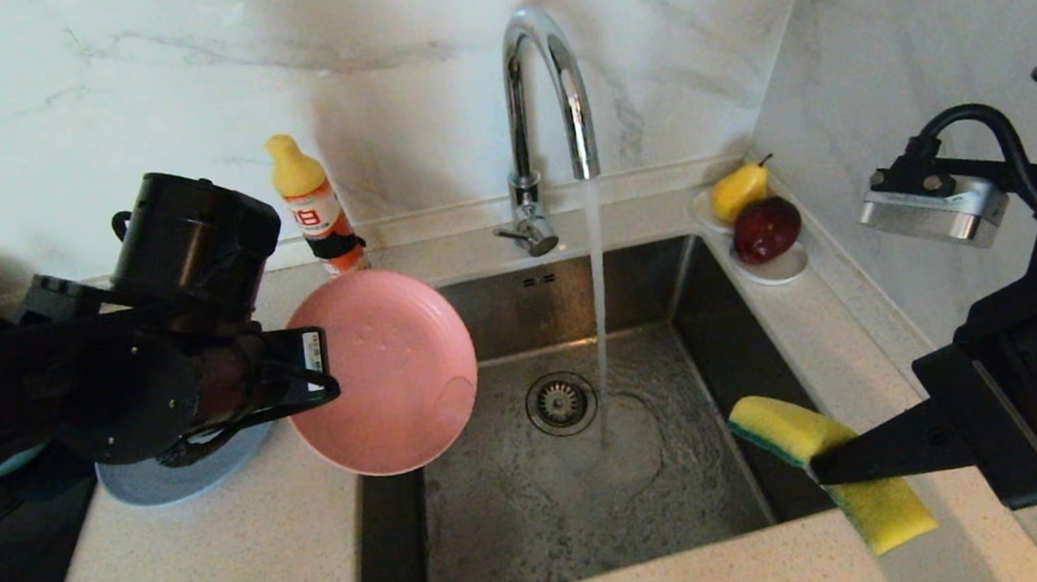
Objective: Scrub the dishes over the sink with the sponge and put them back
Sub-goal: Wash the plate, then wipe the plate
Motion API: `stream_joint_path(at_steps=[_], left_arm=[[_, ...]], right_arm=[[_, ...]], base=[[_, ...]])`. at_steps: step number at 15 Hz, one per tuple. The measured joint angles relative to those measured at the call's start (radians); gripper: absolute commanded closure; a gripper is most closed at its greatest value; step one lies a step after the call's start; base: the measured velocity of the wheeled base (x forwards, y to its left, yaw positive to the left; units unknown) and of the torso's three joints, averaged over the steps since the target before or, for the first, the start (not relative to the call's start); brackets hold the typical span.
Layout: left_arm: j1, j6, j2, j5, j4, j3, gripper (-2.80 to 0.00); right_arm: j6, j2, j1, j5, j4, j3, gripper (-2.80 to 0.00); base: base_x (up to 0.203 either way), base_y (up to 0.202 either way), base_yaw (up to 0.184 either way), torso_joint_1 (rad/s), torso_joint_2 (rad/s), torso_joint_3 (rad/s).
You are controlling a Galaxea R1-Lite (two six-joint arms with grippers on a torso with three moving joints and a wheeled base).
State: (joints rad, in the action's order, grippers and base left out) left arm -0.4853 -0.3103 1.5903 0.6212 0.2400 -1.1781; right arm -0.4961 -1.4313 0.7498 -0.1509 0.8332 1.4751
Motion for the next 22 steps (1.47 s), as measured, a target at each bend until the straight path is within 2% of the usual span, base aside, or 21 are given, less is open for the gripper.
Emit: stream_joint_path(at_steps=[2,5,8,9,11,14,17,19,22], left_arm=[[0.0,-0.01,-0.026,-0.049,-0.065,0.019,0.0],[-0.001,-0.012,-0.098,-0.219,-0.129,0.084,0.0],[-0.001,-0.019,-0.179,-0.437,-0.135,0.177,0.0],[-0.001,-0.024,-0.201,-0.492,-0.137,0.202,0.0],[-0.001,-0.052,-0.237,-0.557,-0.137,0.232,0.0],[-0.001,-0.046,-0.261,-0.575,-0.16,0.278,0.0],[-0.002,-0.045,-0.265,-0.575,-0.26,0.342,0.0],[-0.004,-0.04,-0.267,-0.575,-0.315,0.386,0.0],[-0.005,-0.023,-0.271,-0.575,-0.325,0.423,0.0]], right_arm=[[-0.001,0.001,0.007,-0.015,0.0,0.022,0.0],[0.0,-0.002,0.048,-0.064,0.001,0.066,0.0],[0.0,-0.025,0.092,-0.111,0.001,0.09,0.0],[0.0,-0.037,0.112,-0.118,0.001,0.097,0.0],[-0.001,-0.073,0.144,-0.12,0.001,0.11,0.0],[-0.004,-0.143,0.206,-0.117,0.002,0.133,0.0],[-0.007,-0.222,0.271,-0.11,0.014,0.186,0.0],[-0.008,-0.281,0.29,-0.108,0.02,0.242,0.0],[-0.011,-0.37,0.3,-0.097,0.048,0.323,0.0]], base=[[0.0,0.0,0.0,0.0,0.0,0.0],[0.0,0.0,0.0,0.0,0.0,0.0],[0.0,0.0,0.0,0.0,0.0,0.0],[0.0,0.0,0.0,0.0,0.0,0.0],[0.0,0.0,0.0,0.0,0.0,0.0],[0.0,0.0,0.0,0.0,0.0,0.0],[0.0,0.0,0.0,0.0,0.0,0.0],[0.0,0.0,0.0,0.0,0.0,0.0],[0.0,0.0,0.0,0.0,0.0,0.0]])
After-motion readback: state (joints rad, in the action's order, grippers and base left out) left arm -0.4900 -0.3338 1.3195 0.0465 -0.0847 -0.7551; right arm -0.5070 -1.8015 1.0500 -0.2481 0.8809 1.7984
